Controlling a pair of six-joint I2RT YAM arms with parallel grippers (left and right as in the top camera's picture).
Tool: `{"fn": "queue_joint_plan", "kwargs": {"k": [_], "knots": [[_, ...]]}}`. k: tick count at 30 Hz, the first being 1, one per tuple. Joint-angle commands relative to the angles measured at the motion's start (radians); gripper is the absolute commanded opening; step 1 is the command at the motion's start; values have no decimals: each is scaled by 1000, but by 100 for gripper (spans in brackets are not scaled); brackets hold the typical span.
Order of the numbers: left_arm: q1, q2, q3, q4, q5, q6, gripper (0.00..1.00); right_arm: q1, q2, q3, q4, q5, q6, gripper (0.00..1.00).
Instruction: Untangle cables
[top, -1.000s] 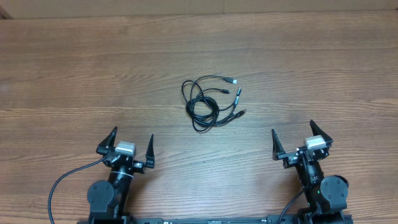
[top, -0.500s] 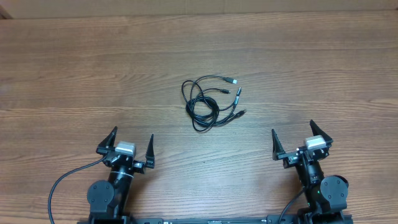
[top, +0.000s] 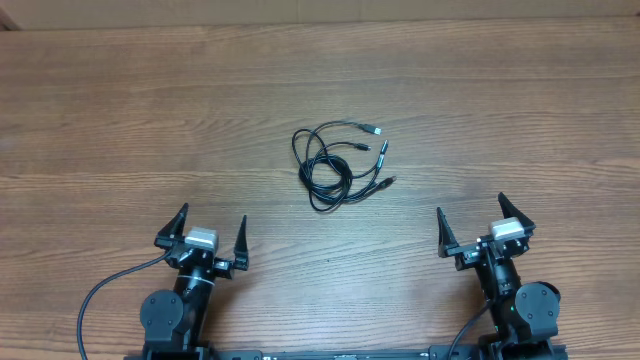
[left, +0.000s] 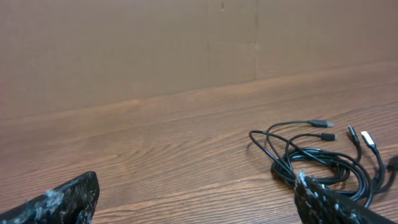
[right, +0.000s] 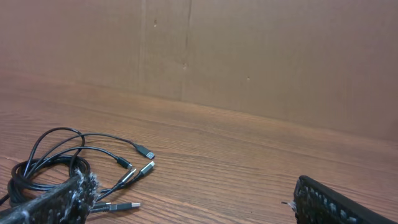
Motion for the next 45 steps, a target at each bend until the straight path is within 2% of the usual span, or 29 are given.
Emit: {"fn": "queue_joint_plan", "kwargs": {"k": [1, 6, 9, 14, 23, 28, 34, 40, 45], "knots": [[-2, -8, -4, 4, -27, -20, 100, -4, -7, -11, 3, 1, -1, 100], [-2, -8, -4, -6, -18, -340, 99, -4, -7, -11, 3, 1, -1, 100], [-2, -8, -2, -6, 36, -430, 100, -4, -7, -11, 3, 1, -1, 100], [-2, -7, 24, -45, 151, -434, 100, -4, -7, -11, 3, 1, -1, 100], [-2, -5, 208, -265, 116, -342, 100, -4, -7, -11, 3, 1, -1, 100], [-2, 38, 296, -304, 85, -343, 100, -4, -7, -11, 3, 1, -1, 100], [-2, 203, 421, -322, 92, -343, 100, -4, -7, -11, 3, 1, -1, 100], [-2, 480, 641, -438, 118, -342, 99, -4, -7, -11, 3, 1, -1, 100], [-2, 713, 856, -571, 279, -316, 100, -4, -7, -11, 3, 1, -1, 100]]}}
